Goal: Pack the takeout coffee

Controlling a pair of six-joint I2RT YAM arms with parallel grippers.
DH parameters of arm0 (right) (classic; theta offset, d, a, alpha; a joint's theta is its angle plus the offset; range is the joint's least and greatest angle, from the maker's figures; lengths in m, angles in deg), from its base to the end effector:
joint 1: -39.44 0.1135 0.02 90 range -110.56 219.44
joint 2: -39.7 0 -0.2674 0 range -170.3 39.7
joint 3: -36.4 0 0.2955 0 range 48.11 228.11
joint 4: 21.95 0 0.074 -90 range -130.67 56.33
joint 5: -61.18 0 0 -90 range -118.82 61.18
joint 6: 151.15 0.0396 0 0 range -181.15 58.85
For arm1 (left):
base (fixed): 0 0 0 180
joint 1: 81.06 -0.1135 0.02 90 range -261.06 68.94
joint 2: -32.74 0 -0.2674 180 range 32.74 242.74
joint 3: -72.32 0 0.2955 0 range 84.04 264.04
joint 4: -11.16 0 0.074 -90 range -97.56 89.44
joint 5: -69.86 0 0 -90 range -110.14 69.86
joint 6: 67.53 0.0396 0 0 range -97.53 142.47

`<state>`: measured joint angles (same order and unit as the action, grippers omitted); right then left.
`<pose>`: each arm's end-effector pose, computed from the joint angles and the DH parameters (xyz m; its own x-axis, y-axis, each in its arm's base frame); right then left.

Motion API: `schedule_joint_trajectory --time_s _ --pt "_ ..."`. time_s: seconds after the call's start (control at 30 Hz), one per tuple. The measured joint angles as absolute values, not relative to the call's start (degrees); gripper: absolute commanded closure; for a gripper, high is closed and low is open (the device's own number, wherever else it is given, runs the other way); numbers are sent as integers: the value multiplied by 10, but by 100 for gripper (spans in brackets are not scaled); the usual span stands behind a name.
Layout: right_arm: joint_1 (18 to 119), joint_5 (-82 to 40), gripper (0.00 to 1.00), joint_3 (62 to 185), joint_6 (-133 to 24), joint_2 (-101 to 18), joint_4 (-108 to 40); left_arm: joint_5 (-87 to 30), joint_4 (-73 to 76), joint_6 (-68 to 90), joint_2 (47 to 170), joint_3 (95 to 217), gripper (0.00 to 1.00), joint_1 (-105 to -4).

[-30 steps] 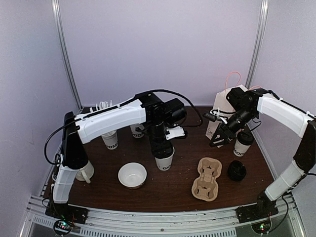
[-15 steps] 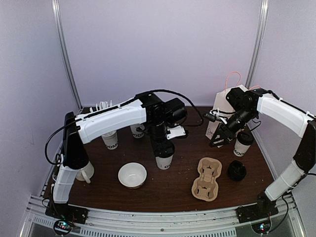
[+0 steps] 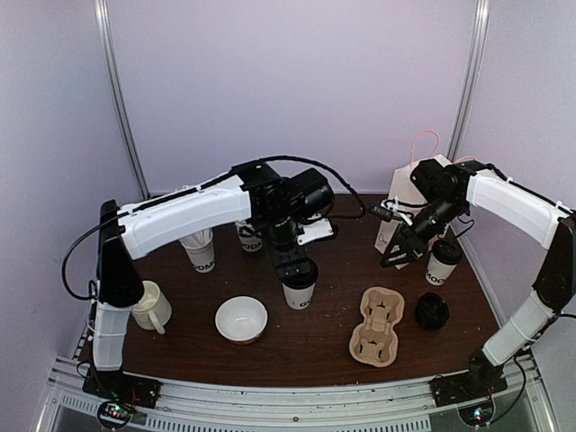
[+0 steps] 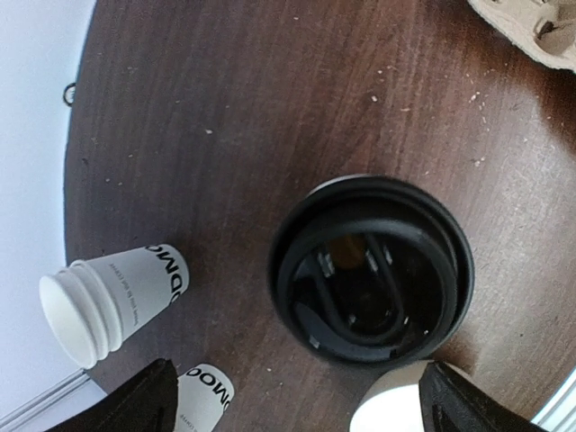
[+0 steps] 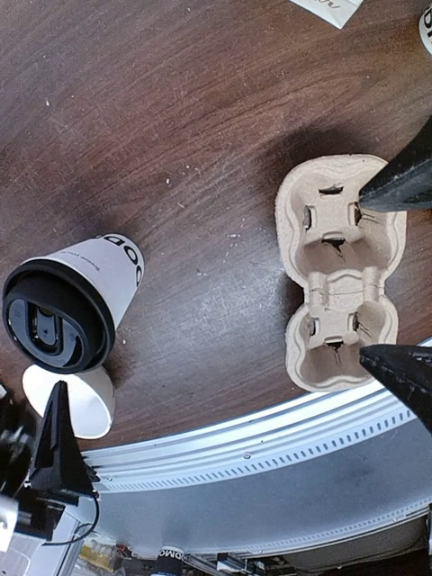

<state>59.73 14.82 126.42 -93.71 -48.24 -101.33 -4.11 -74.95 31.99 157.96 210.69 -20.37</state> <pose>0.2984 0.1395 0.2913 -0.5595 -0.6221 -0.5476 -0.8239 0.3457 0.4491 0.2518 -0.4261 0.2920 -0.3295 0.9117 -0.2453 0.8649 0.3957 0.3088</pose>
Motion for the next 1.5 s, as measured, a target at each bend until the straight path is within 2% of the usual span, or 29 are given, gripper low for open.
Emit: schedule_joint_trajectory --time_s 0.1,0.23,0.3,0.43,0.57,0.67,0.77,0.87,1.07,1.33,1.5 --pt "599 152 47 1281 -927 -493 -1013 -16 -694 314 1500 2023 5 -205" --pt "615 167 47 1328 -903 -514 -1000 -18 -599 251 1364 1909 31 -223" --pt "634 174 49 1345 -883 -525 -979 -33 -551 199 1304 1864 38 -244" --pt "671 189 59 1350 -820 -550 -923 -74 -461 87 1232 1768 49 -284" --pt "694 216 69 1355 -764 -612 -884 -129 -386 -20 1231 1674 59 -287" --pt "699 235 70 1357 -729 -664 -866 -174 -354 -83 1244 1620 59 -285" --pt "699 247 70 1357 -706 -692 -859 -210 -332 -128 1256 1601 55 -286" --pt "699 261 65 1356 -688 -703 -854 -233 -309 -154 1262 1600 53 -287" --pt "699 289 60 1360 -668 -708 -844 -251 -282 -174 1272 1600 42 -294" --pt "699 311 60 1384 -654 -761 -844 -262 -280 -175 1317 1617 42 -301" --pt "699 317 60 1401 -652 -775 -847 -276 -280 -171 1328 1622 47 -304"
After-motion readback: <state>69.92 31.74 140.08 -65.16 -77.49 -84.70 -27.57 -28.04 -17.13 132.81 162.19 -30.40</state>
